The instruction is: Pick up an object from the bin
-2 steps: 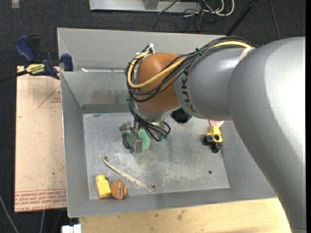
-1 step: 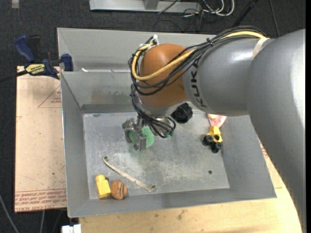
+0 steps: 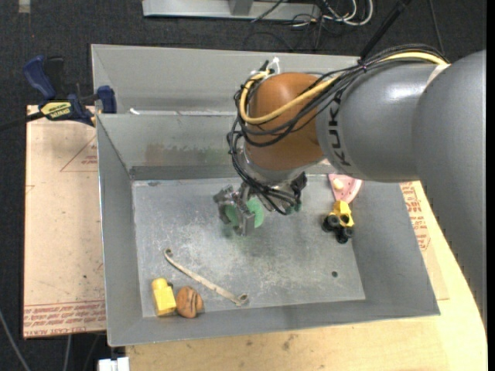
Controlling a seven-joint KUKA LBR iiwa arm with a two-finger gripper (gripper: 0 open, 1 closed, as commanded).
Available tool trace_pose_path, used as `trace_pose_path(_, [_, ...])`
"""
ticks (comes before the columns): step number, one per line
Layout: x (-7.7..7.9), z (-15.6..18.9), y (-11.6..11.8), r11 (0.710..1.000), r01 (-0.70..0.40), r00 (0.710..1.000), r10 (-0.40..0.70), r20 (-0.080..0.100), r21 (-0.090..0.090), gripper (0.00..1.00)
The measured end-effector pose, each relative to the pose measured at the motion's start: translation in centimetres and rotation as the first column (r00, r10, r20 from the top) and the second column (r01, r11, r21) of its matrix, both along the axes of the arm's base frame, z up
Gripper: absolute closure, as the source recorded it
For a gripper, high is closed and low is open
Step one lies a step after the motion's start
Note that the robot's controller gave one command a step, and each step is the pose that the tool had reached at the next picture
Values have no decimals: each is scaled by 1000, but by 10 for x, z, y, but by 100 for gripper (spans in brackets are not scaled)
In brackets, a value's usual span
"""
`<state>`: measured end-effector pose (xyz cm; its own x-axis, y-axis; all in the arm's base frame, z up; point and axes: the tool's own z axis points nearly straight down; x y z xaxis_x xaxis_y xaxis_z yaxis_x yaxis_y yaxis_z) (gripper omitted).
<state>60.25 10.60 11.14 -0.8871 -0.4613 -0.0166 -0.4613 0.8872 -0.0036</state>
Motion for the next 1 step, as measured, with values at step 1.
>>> trace_pose_path(1, [-1, 6, -1, 1000, -10, 1000, 10, -29, -8, 100])
